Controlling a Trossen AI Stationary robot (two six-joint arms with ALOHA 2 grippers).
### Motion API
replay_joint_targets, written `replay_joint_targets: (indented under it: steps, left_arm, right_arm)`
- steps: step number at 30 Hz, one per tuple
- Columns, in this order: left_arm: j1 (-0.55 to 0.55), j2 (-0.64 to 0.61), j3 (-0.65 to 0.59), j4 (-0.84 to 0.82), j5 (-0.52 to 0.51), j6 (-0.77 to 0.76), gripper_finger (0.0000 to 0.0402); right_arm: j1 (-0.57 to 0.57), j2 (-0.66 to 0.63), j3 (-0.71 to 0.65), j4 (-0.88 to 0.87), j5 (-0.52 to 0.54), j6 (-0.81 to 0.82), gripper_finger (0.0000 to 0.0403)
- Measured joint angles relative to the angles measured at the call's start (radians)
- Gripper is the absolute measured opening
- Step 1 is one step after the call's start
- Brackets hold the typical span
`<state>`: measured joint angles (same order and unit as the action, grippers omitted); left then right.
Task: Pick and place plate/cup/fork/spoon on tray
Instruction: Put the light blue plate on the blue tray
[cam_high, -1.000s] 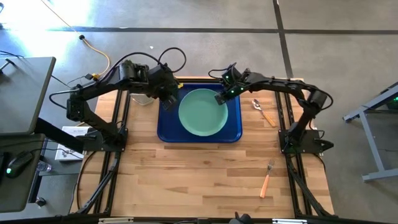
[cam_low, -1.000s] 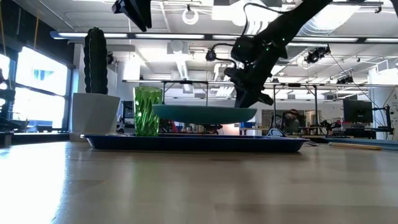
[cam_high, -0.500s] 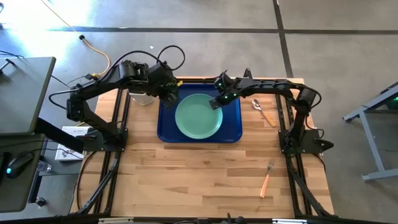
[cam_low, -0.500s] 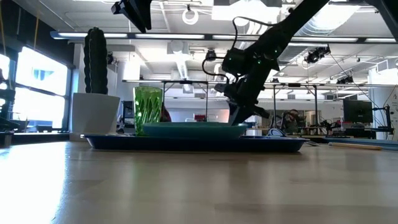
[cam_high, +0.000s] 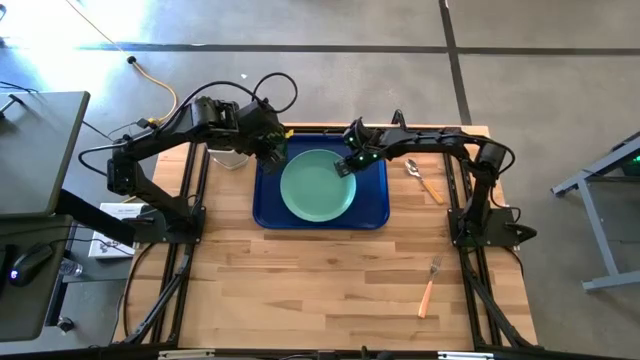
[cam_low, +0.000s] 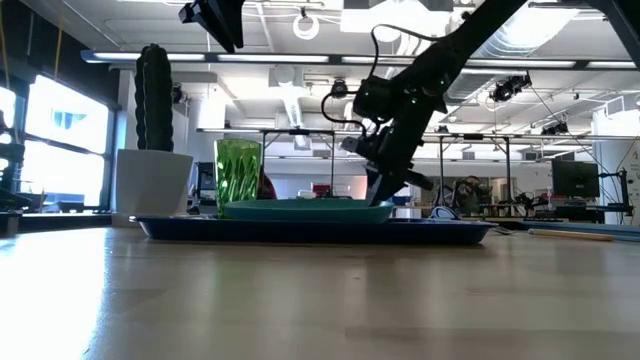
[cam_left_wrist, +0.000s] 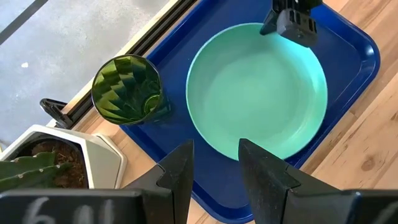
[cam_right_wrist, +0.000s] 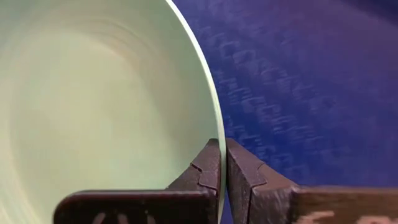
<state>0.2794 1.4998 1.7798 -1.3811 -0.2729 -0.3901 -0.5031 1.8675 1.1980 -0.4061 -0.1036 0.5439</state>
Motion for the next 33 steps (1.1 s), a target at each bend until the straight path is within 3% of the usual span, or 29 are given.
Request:
replay_joint_targets:
  steps: [13,23,33]
  left_arm:
    - [0.0,0.0,0.0,0.0,0.0,0.0,0.0115]
    - [0.0,0.0,0.0,0.003,0.0,0.0,0.0115]
    - [0.0,0.0,0.0,0.003,0.0,0.0,0.0115]
  right_arm:
    - [0.015,0.0,-0.001,-0.04,0.069,-0.003,0.0]
    - [0.015,0.042,-0.001,-0.036,0.033,-0.004,0.0]
    - [0.031,0.041,0.0,-0.041,0.061,-0.003,0.0]
